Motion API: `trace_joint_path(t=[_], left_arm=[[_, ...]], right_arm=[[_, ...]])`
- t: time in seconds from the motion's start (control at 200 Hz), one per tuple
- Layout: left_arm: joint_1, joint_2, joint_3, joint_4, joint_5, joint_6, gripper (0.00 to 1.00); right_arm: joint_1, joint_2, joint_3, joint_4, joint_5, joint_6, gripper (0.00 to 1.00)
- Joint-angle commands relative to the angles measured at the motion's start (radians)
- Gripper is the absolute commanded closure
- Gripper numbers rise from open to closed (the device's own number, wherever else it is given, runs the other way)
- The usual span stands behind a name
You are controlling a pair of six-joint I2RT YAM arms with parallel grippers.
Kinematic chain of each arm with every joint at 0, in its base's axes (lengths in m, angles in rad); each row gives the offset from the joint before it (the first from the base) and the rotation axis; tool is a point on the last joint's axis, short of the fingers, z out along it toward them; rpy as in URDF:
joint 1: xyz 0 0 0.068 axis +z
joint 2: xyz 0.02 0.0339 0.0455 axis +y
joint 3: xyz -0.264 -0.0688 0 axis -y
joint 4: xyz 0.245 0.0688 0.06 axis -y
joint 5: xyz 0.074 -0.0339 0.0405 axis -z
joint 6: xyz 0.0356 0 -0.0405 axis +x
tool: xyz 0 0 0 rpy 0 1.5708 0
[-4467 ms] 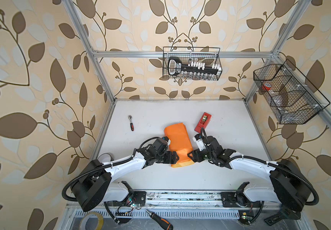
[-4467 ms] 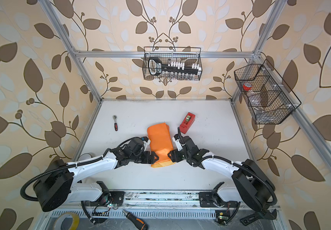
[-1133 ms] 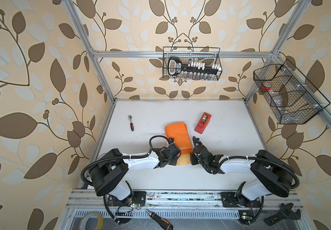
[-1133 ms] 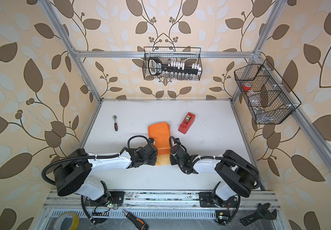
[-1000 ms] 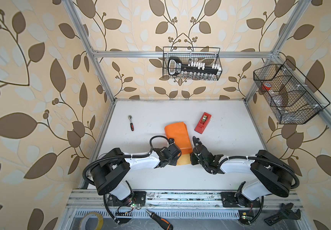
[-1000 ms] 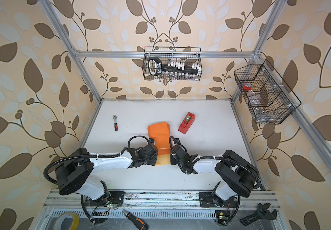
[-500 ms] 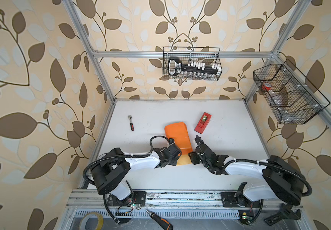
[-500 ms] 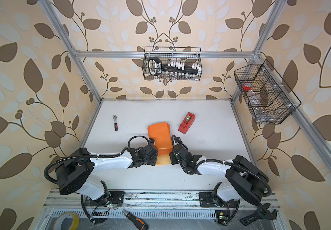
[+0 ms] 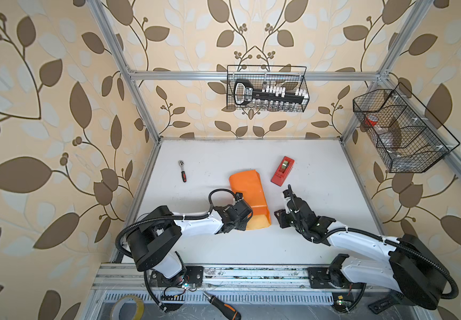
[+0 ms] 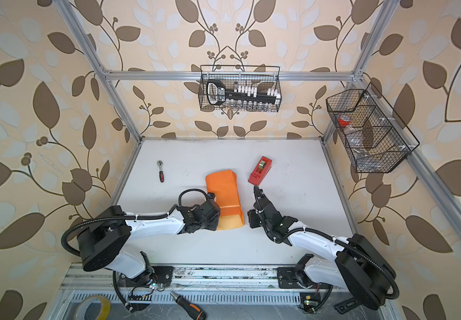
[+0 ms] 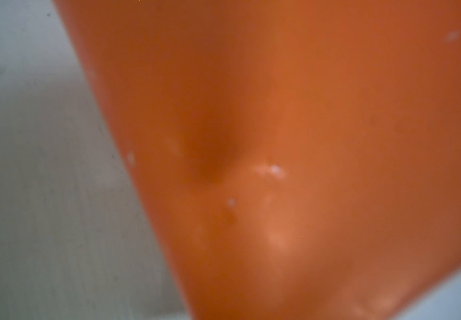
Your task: Wrap the gift box in paper
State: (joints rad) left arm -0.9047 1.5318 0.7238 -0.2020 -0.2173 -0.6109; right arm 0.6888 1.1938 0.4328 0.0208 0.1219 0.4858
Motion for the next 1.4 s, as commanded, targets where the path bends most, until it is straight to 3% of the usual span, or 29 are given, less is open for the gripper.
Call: trace_joint_path(t=[0.0, 0.26, 0.61, 1.184, 1.309, 1.394], left_arm=[[-0.008, 0.004, 0.02, 0.008, -0.023, -0.002, 0.95], [-0.007, 0.005, 0.022, 0.009, -0.019, -0.006, 0.96], [-0.007, 0.002, 0.02, 0.009, -0.019, -0.004, 0.96], [-0.008, 0.007, 0.015, 0.009, -0.021, 0.002, 0.96], [-0.007, 0.009, 0.017, 0.011, -0.021, 0.002, 0.96], [-0.007, 0.008, 0.016, 0.01, -0.021, 0.002, 0.96]], right_arm=[[0.004, 0.009, -0.006, -0.003, -0.052, -0.029, 0.68], [0.095, 0.043, -0.002, 0.037, -0.007, 0.007, 0.58], [0.143, 0.204, 0.046, 0.084, 0.061, 0.072, 0.78], [0.153, 0.22, 0.079, 0.068, 0.067, 0.086, 1.0], [0.153, 0.217, 0.075, 0.065, 0.065, 0.088, 1.0], [0.153, 0.2, 0.072, 0.057, 0.056, 0.08, 0.91]])
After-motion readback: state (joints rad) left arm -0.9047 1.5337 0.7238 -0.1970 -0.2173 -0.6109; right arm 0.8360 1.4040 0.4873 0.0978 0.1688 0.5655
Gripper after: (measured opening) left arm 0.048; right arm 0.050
